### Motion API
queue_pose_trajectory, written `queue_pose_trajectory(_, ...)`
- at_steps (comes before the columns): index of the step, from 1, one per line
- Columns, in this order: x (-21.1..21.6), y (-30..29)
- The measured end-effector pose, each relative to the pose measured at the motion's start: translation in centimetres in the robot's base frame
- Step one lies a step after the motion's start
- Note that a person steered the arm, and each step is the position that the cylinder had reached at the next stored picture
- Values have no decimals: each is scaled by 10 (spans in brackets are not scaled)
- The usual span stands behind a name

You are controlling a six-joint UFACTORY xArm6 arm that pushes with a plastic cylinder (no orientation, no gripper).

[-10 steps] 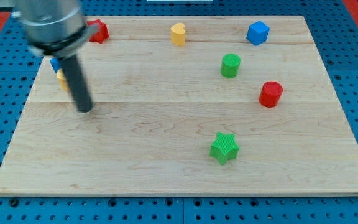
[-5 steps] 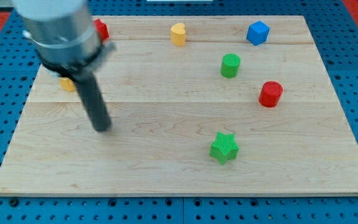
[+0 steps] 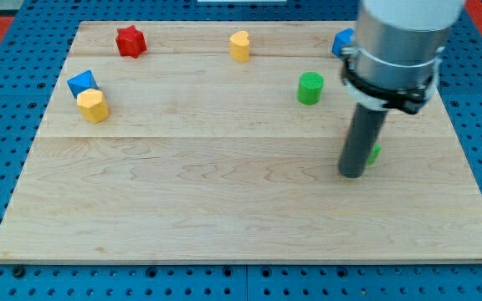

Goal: Keep green star on right side of the red circle

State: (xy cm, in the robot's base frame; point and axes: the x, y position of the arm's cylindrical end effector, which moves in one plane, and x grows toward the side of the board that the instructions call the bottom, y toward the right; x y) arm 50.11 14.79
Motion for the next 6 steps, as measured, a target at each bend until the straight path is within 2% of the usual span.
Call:
queue_pose_trajectory(3, -52, 73)
queue_pose_trajectory(6, -103, 60)
